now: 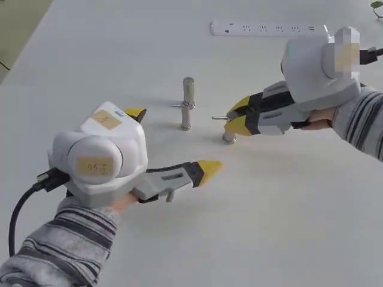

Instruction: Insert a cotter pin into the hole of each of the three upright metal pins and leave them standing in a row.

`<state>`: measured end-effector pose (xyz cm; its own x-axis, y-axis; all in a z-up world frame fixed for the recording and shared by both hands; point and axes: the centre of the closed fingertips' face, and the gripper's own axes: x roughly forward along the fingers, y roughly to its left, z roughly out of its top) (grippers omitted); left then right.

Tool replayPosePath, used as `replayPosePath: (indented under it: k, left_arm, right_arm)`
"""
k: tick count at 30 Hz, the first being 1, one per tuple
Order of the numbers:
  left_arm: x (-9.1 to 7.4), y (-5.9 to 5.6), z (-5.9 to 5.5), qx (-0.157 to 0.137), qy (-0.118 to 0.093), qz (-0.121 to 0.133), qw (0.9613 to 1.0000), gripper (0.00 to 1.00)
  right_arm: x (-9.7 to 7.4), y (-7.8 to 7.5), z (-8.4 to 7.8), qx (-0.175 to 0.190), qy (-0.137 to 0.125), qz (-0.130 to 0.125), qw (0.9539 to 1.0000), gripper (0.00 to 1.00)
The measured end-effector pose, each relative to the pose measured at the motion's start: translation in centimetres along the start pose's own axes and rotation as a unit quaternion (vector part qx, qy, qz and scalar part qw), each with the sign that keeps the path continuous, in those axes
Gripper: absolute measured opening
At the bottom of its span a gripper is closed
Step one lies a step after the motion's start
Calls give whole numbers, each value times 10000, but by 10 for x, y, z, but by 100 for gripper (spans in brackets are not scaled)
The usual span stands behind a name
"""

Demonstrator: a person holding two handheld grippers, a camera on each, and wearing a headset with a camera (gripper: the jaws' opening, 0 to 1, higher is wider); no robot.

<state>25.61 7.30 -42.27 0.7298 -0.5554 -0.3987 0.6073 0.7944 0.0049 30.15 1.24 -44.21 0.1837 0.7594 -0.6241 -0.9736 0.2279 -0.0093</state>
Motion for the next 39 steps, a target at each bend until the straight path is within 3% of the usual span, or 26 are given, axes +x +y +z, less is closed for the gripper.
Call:
replayPosePath:
  k: [5,12,25,31,39]
  left_arm:
    - [1,-1,1,-21,-40,-29,10000,97]
    - [4,-2,-8,-75,116,-56,9999,99]
    - [4,0,-7,-25,83,-52,9999,99]
    - [5,0,-7,-12,96,-22,10000,99]
    - [6,-1,-8,-8,111,-45,9999,99]
  right_arm:
    - [0,-8,3,-19,21,-52,10000,8]
    - [2,-15,2,9,59,-77,10000,8]
    - [6,-18,0,-49,127,-19,9999,8]
    - [7,-18,0,-248,147,3,9996,8]
    - [7,-19,0,-127,117,1,9998,8]
